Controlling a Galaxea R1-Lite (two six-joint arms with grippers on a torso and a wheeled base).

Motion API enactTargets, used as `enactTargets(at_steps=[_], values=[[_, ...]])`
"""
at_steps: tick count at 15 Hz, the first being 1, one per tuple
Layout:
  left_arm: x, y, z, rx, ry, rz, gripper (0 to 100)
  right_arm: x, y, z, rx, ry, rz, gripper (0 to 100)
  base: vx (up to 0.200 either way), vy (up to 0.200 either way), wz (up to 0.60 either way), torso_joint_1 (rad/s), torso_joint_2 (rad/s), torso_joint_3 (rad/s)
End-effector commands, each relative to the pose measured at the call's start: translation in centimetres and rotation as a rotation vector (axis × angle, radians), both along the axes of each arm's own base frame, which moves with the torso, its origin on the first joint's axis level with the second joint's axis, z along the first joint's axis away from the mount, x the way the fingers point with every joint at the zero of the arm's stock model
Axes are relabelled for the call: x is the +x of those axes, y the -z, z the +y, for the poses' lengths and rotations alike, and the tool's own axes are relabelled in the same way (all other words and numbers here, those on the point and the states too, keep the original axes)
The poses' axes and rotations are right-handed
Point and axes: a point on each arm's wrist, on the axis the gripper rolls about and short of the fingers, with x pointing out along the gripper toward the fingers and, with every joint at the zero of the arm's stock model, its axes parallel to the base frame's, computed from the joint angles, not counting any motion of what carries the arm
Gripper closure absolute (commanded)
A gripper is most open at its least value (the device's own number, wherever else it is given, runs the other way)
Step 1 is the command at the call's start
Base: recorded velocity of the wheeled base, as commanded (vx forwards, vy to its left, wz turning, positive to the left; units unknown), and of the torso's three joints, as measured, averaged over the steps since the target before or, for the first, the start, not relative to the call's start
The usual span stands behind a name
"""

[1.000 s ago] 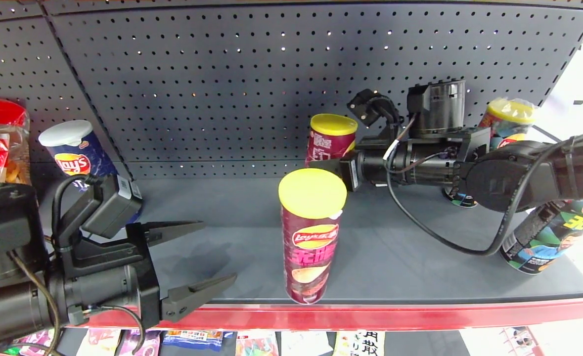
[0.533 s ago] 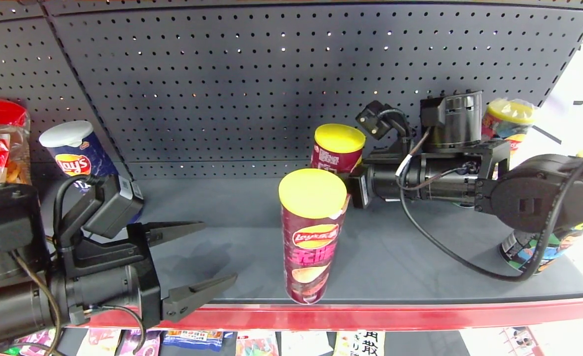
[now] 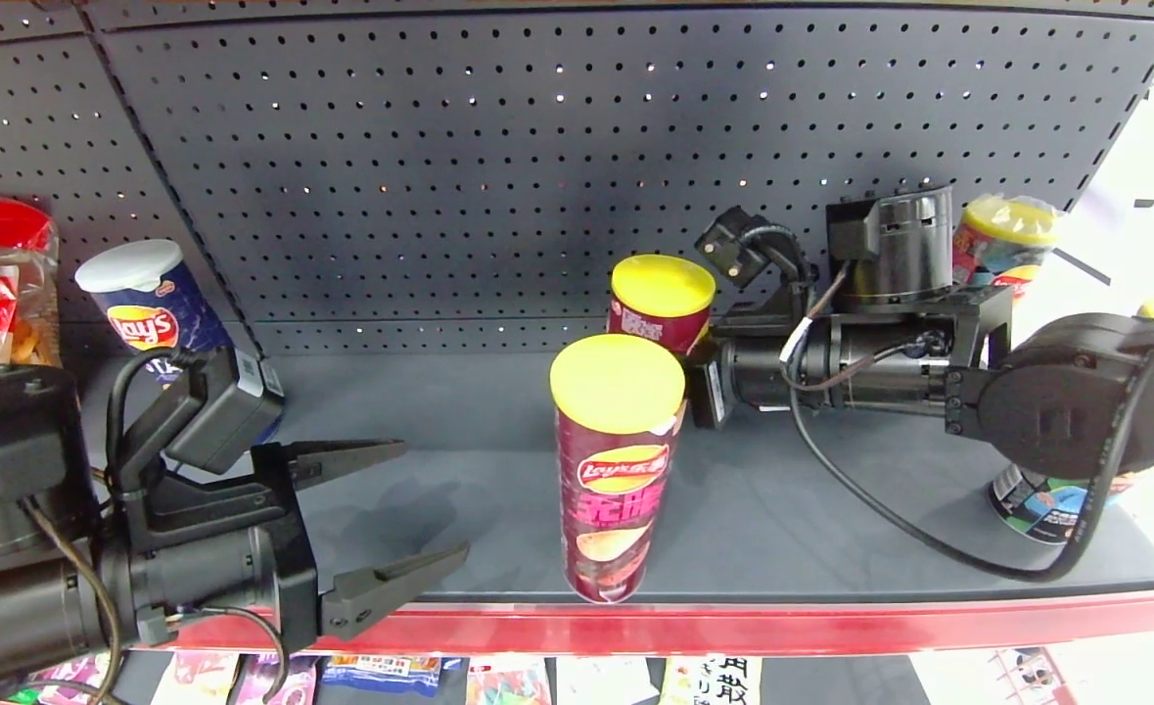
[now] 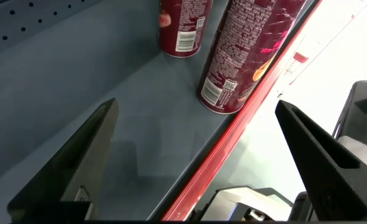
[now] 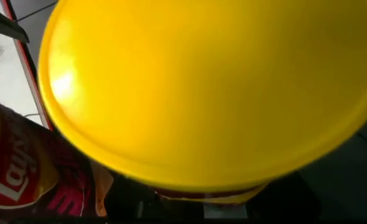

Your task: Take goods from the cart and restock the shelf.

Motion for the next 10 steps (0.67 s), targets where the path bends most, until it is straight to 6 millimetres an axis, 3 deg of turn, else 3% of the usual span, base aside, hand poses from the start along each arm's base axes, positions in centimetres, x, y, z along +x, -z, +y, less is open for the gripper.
enactTargets(at_steps=[1,6,10], values=[[0.0,0.0,0.0,0.0,-0.001,-0.001,0,-0.1,-0.1,0.0,0.003,-0.001,0.001,0,0.0,0.0,0.0,0.0,0.0,0.0],[0.7,0.2,-0.3,0.006,0.0,0.01,0,-1.3,-1.1,-0.9,0.019,0.038,-0.009,0,0.0,0.0,0.0,0.0,0.0,0.0],[1.6,0.5,-0.8,0.014,0.0,0.025,0,-3.8,-2.2,-2.8,0.051,0.075,0.001,0,0.0,0.0,0.0,0.0,0.0,0.0]])
